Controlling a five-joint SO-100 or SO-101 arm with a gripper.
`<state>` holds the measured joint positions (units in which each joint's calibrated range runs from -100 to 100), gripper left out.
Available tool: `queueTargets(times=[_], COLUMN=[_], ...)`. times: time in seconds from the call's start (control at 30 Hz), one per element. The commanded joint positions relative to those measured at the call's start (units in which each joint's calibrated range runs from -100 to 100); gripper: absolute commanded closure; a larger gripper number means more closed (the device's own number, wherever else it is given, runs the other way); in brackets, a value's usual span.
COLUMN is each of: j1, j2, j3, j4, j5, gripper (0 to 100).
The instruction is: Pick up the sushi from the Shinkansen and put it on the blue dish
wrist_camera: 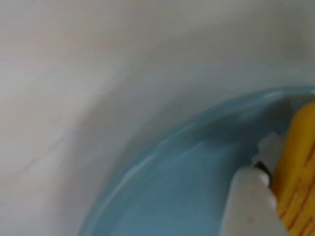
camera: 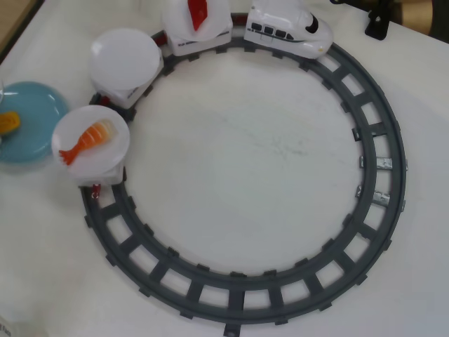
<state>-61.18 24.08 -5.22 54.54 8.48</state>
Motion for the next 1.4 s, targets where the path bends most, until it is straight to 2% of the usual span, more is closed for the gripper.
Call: queueTargets(times=[0.0, 0.2, 0.37, 0.47, 0.57, 0.8, 0.9, 1.23, 1.37], j1=[0.00, -0.27, -4.23, -8.72, -11.62, -11.89, -11.80, -11.09, -11.53], j2=[-1.64, -8.11, -22.71, -32.83, -43.04, -70.49, -82.11, -119.60, -122.51], j3=[-3.62, -7.23, -6.51, -0.92, 10.44, 52.10, 66.08, 98.99, 103.23], j4=[0.62, 11.07, 19.05, 20.58, 15.74, -9.91, -17.13, -16.02, -14.67], j5=[0.25, -0.12, -0.38, -2.21, -2.26, -2.36, -2.36, -2.31, -2.31], gripper=[80, 80, 80, 80, 80, 80, 80, 80, 80])
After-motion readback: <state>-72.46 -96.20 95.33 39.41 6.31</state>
